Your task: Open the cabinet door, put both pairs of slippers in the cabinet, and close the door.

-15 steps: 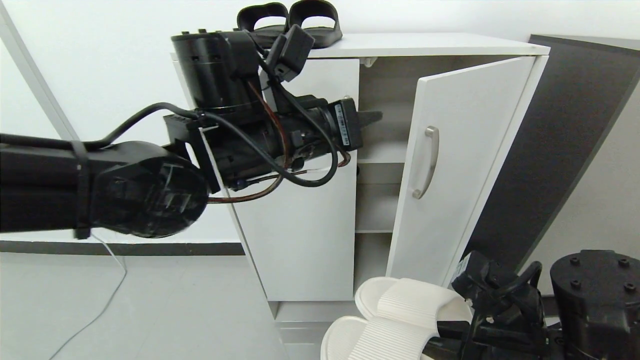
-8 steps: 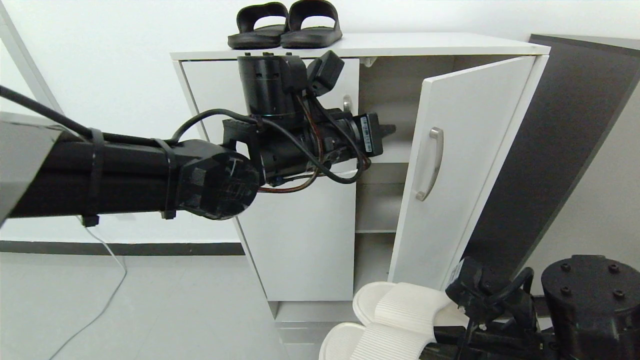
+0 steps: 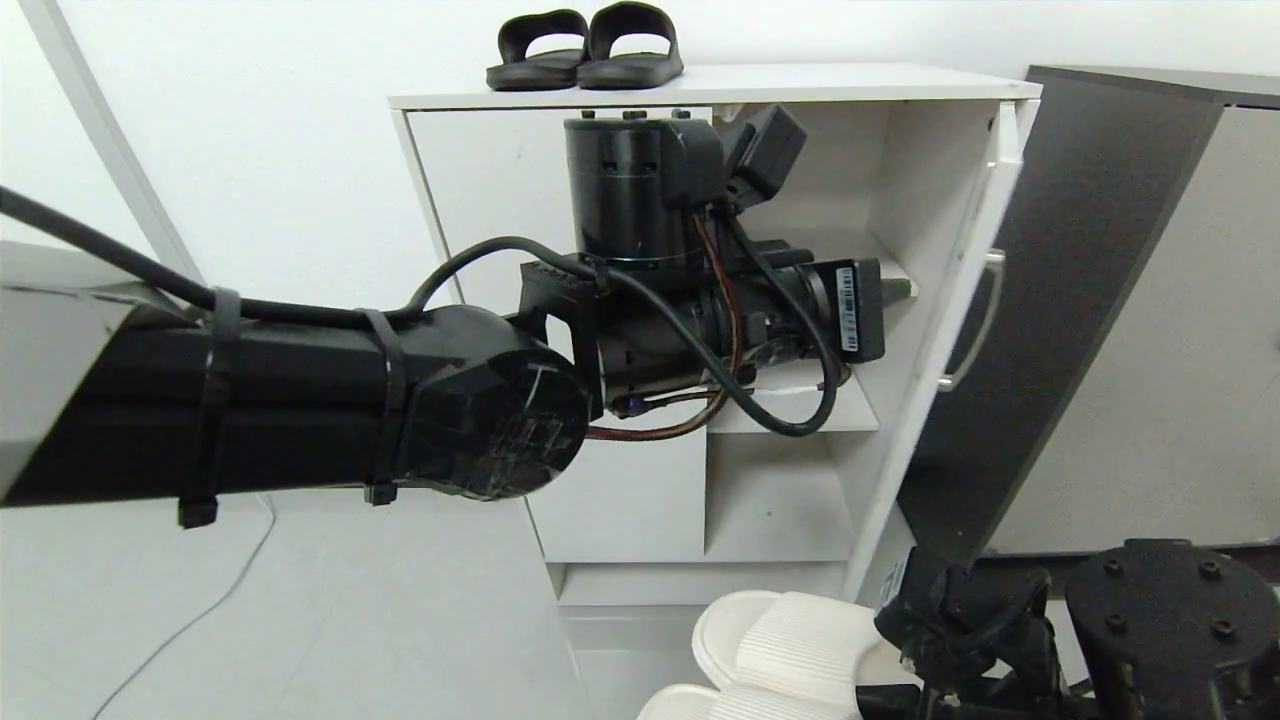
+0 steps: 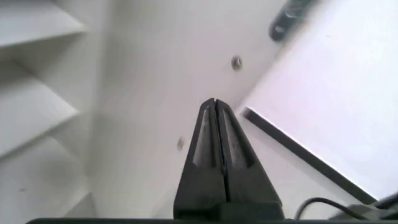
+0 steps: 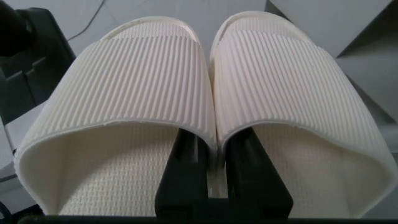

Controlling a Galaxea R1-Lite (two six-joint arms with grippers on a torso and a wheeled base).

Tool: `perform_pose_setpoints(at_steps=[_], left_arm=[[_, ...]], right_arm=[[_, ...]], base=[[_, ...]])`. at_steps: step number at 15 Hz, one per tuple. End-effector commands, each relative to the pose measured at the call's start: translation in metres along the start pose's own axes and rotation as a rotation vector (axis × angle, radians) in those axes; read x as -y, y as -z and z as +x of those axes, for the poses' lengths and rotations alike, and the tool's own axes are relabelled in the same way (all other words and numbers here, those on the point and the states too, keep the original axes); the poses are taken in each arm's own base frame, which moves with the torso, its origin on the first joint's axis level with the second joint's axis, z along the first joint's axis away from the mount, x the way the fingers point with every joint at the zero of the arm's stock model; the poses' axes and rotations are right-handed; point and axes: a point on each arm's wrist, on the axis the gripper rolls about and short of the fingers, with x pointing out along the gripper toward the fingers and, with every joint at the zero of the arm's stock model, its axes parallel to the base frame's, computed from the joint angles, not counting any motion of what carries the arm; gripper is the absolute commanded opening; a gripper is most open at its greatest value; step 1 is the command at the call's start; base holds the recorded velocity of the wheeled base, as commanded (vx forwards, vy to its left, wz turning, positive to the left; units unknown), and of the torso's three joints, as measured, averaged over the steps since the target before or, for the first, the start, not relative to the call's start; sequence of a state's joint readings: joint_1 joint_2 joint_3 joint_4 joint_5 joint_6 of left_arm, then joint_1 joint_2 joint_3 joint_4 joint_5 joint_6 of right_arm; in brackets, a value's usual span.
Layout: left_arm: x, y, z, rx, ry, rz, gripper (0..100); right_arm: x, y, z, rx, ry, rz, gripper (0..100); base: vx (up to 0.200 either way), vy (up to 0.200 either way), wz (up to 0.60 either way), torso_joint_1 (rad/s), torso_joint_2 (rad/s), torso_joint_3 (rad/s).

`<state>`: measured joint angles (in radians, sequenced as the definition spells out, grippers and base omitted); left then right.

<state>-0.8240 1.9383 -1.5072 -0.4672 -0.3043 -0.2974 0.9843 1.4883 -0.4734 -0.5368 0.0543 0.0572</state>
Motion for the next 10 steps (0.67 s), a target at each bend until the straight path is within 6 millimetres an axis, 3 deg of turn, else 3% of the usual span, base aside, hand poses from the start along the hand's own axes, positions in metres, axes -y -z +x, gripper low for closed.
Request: perform_pose_setpoints(at_steps=[1,4,5,7,8,10], left_arm=[[0.002,-0.001,-0.001,0.005,0.001,0.003,0],[-0.026,-0.022,-0.030,0.061,-0.131,0.012,0],[-0.034,-0.041,-0.068,0.107,-0.242,0.026,0],[-0.030,-0.048,-0.129,0.098,-0.473,0.071,0],[-0.022,-0.040,-0.165,0.074,-0.641,0.080,0],[-0.003,-0.023,-0.213,0.080,-0.794,0.080,0]], right_arm=[[0.001,0.000,0.002,-0.003,0.004,0.008,0],[0.029,-0.012,0.016,0.024,0.197,0.075,0],[0.049,-0.028,0.034,0.073,0.368,0.190,0],[0.076,-0.046,0.061,0.144,0.592,0.310,0],[0.090,-0.049,0.072,0.156,0.701,0.330,0],[0.102,-0.054,0.080,0.177,0.785,0.343,0]], base=[[0.000,0.000,0.00,0.000,0.00,0.000],[0.000,0.000,0.00,0.000,0.00,0.000],[0.000,0.000,0.00,0.000,0.00,0.000],[0.000,0.000,0.00,0.000,0.00,0.000],[0.000,0.000,0.00,0.000,0.00,0.000],[0.000,0.000,0.00,0.000,0.00,0.000]])
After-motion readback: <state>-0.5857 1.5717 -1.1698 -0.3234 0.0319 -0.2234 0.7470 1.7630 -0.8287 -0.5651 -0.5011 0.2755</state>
